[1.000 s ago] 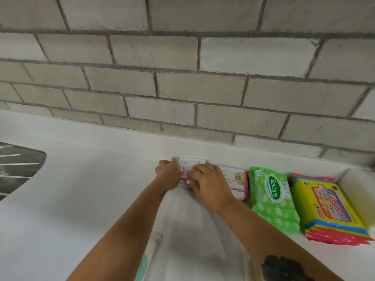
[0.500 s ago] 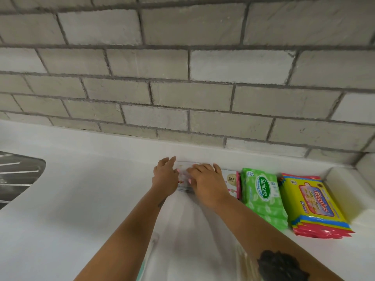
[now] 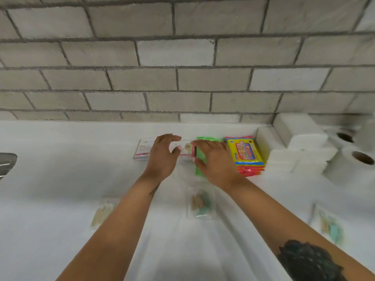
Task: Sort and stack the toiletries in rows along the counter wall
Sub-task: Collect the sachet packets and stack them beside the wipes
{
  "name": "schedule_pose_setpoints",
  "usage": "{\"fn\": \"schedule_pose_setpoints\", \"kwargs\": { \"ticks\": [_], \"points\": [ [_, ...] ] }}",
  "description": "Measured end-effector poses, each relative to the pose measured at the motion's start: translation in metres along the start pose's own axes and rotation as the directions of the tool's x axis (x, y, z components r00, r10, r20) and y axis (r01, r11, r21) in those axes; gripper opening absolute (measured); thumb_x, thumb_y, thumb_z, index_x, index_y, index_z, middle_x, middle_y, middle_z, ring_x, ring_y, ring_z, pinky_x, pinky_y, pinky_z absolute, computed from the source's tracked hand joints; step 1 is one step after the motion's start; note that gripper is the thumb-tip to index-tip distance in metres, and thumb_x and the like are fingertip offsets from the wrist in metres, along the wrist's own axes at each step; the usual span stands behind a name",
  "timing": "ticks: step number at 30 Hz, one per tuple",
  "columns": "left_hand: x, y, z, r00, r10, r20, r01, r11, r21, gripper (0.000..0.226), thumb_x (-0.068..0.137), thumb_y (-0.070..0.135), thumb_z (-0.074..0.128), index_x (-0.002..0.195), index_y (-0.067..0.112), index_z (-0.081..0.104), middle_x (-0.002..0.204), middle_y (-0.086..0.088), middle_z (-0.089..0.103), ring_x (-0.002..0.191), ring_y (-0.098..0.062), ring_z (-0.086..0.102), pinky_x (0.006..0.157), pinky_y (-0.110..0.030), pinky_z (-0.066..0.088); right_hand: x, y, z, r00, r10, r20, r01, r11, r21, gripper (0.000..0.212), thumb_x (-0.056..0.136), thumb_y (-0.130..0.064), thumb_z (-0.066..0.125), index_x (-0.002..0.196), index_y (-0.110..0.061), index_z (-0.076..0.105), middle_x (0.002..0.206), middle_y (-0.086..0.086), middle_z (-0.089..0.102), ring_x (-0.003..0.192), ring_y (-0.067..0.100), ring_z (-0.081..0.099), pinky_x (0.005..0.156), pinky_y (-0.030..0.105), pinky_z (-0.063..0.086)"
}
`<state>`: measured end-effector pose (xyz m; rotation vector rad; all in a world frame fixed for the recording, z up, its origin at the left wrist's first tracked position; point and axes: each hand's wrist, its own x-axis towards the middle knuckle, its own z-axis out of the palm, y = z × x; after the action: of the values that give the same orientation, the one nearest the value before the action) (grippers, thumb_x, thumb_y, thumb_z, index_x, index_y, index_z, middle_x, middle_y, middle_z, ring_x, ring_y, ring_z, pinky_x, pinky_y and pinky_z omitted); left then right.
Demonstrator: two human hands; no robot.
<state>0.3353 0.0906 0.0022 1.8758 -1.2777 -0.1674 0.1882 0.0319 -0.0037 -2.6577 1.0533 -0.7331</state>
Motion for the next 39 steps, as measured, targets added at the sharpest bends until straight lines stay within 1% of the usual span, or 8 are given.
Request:
{"fn": "schedule_pose_setpoints", "kwargs": {
  "ticks": [5,8,14,18,24,30,34,39],
  "points": [
    [-0.039,0.039,0.021,0.998,0.019,0.059,-0.015,0.997,-0.079,0.028,0.086,0.007,0.061,0.114,0.013,0.063,0.120,0.000,0.056,0.112,-0.014,0.049,0.090,-0.014,0.032,-0.053,0.024,-0.035,0.996,0.091,-0.001,-0.091,0.996,0.023,0.045,0.088,-0.029,0.058,0.131,-0.025,0.051,0.132,-0.003,0.056,0.125,0.020,0.047,0.105,0.037,0.024],
    [-0.063,0.056,0.037,0.992,0.016,0.128,-0.007,0.998,-0.065,0.032,0.084,0.011,0.064,0.116,0.015,0.062,0.123,-0.003,0.057,0.116,-0.018,0.052,0.097,-0.023,0.037,-0.083,0.036,-0.053,0.989,0.148,-0.016,-0.147,0.987,0.071,0.044,0.084,-0.030,0.058,0.128,-0.024,0.055,0.126,-0.002,0.060,0.120,0.022,0.051,0.100,0.037,0.033],
    [-0.113,0.089,0.065,0.979,-0.027,0.201,0.051,0.992,-0.114,0.038,0.079,0.014,0.072,0.116,0.014,0.062,0.121,-0.006,0.055,0.106,-0.019,0.058,0.087,-0.021,0.043,-0.136,0.058,-0.084,0.980,0.197,0.028,-0.199,0.975,0.094,0.044,0.083,-0.025,0.063,0.127,-0.023,0.055,0.123,-0.001,0.062,0.114,0.022,0.055,0.095,0.039,0.042],
    [-0.141,0.107,0.083,0.951,-0.028,0.307,0.053,0.996,-0.074,0.041,0.078,0.019,0.074,0.117,0.017,0.061,0.119,0.000,0.052,0.098,-0.010,0.054,0.078,-0.013,0.036,-0.162,0.066,-0.096,0.975,0.222,0.032,-0.224,0.964,0.143,0.042,0.085,-0.025,0.062,0.127,-0.025,0.055,0.124,-0.002,0.061,0.114,0.021,0.054,0.097,0.042,0.041],
    [-0.180,0.132,0.109,0.820,-0.021,0.573,-0.023,0.997,0.070,0.037,0.072,0.031,0.079,0.102,0.015,0.066,0.108,-0.002,0.058,0.087,-0.009,0.052,0.075,-0.018,0.039,-0.186,0.078,-0.110,0.969,0.245,0.043,-0.249,0.954,0.169,0.040,0.087,-0.021,0.060,0.127,-0.026,0.053,0.127,-0.005,0.058,0.114,0.019,0.054,0.099,0.042,0.039],
    [-0.213,0.152,0.134,0.660,-0.088,0.746,-0.197,0.938,0.285,0.071,0.054,0.050,0.085,0.111,0.019,0.057,0.109,-0.001,0.049,0.100,-0.020,0.055,0.088,-0.035,0.049,-0.202,0.089,-0.119,0.965,0.257,0.046,-0.261,0.952,0.159,0.042,0.088,-0.025,0.060,0.129,-0.026,0.051,0.129,-0.004,0.057,0.114,0.019,0.054,0.099,0.042,0.040],
    [-0.222,0.158,0.143,0.650,-0.106,0.752,-0.260,0.899,0.352,0.081,0.052,0.038,0.089,0.119,0.014,0.051,0.117,-0.006,0.049,0.102,-0.025,0.056,0.085,-0.033,0.048,-0.208,0.093,-0.122,0.965,0.258,0.047,-0.262,0.950,0.171,0.042,0.088,-0.024,0.060,0.129,-0.025,0.051,0.129,-0.004,0.057,0.114,0.019,0.055,0.099,0.041,0.040],
    [-0.218,0.157,0.146,0.629,-0.185,0.755,-0.153,0.923,0.354,0.079,0.053,0.034,0.090,0.117,0.012,0.049,0.115,-0.007,0.059,0.102,-0.024,0.058,0.076,-0.029,0.045,-0.212,0.099,-0.124,0.961,0.270,0.055,-0.276,0.944,0.182,0.042,0.088,-0.024,0.061,0.128,-0.025,0.051,0.129,-0.005,0.057,0.114,0.018,0.055,0.099,0.041,0.040]
  ]
}}
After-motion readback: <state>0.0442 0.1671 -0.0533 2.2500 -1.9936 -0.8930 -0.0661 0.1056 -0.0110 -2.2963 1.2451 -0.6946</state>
